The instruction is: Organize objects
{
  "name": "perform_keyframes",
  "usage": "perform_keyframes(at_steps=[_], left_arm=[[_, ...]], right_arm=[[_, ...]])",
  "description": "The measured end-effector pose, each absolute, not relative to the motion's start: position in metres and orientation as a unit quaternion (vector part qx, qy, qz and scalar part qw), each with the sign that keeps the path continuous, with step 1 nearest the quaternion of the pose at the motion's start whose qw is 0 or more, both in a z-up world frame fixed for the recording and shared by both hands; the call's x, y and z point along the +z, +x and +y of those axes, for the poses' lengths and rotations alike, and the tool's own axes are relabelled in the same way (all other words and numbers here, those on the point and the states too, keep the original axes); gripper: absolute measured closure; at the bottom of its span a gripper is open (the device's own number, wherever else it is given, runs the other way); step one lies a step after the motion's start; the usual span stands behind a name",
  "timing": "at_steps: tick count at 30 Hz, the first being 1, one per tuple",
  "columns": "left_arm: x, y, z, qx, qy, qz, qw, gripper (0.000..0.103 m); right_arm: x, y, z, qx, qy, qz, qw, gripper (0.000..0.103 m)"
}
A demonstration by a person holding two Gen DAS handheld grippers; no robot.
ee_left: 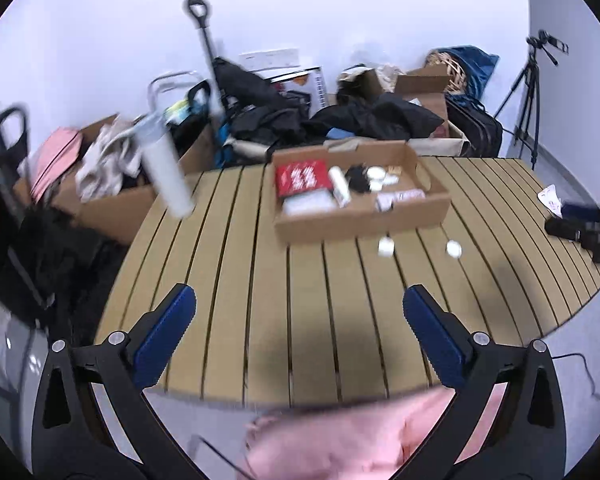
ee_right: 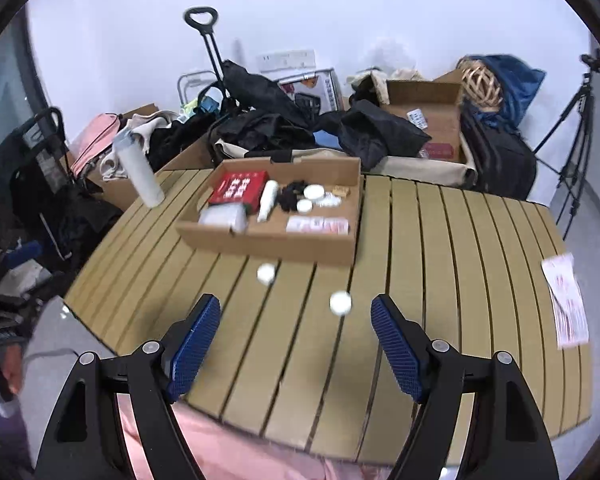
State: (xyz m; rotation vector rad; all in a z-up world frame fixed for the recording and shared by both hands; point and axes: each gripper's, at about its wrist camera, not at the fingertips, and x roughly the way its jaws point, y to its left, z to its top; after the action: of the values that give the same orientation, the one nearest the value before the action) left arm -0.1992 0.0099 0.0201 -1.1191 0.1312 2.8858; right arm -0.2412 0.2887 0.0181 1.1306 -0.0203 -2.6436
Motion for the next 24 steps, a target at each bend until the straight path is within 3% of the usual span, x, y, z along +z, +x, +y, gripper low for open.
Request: perform_keyframes(at_steps=[3, 5, 7, 12, 14, 22, 24], left_arm=[[-0.022, -0.17, 0.006, 0.919, -0.395, -0.016, 0.011, 0.0], [-0.05, -0.174, 0.015, 0.895, -0.446, 0.005, 0.024, 0.0], [-0.064, -0.178, 0.023, 0.885, -0.465, 0.03, 0.017, 0.0], [-0.062, -0.188, 0.028, 0.897, -0.442, 0.012, 0.021, 0.0], [-0.065, -0.196, 0.032, 0.902, -0.43, 0.015, 0.029, 0.0], [-0.096, -0.275, 0.065, 0.912, -0.404, 0.013, 0.067, 0.0], [-0.103, -0.298, 0.074, 0.906, -0.412, 0.0, 0.094, 0.001]], right_arm=[[-0.028, -0.191, 0.293, -0.922, 0.366, -0.038, 0.118, 0.02], [-0.069, -0.179, 0.297, -0.91, 0.395, -0.076, 0.104, 0.02], [-0.094, -0.18, 0.297, -0.889, 0.442, -0.064, 0.097, 0.02], [-0.091, -0.181, 0.319, -0.896, 0.427, -0.096, 0.077, 0.019], [-0.09, -0.183, 0.323, -0.906, 0.402, -0.1, 0.091, 0.013], [-0.125, -0.244, 0.315, -0.879, 0.475, -0.019, 0.047, 0.011], [-0.13, -0.263, 0.313, -0.882, 0.469, -0.005, 0.049, 0.015]])
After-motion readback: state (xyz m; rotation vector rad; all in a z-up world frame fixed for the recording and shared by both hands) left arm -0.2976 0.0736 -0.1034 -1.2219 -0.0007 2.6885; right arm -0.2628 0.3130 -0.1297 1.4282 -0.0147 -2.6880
